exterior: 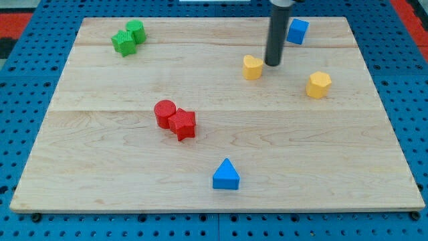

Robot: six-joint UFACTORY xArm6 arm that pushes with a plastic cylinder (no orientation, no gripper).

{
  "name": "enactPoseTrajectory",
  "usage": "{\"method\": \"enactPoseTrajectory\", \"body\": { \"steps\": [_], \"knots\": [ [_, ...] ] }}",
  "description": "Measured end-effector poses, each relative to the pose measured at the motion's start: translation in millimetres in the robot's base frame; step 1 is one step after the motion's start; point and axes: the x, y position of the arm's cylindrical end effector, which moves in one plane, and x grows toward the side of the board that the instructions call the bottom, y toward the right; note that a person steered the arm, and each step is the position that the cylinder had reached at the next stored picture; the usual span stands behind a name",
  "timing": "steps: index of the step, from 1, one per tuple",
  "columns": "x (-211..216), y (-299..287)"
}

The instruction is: Put the yellow heart at the top left of the yellow hexagon

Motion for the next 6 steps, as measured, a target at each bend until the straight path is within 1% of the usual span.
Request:
{"method": "enactPoseTrajectory", "body": {
  "steps": [1,2,3,4,5,6],
  "knots": [
    [-43,-30],
    [-59,-92],
    [-25,-113],
    [22,-73],
    [31,-22],
    [27,-41]
  ]
}}
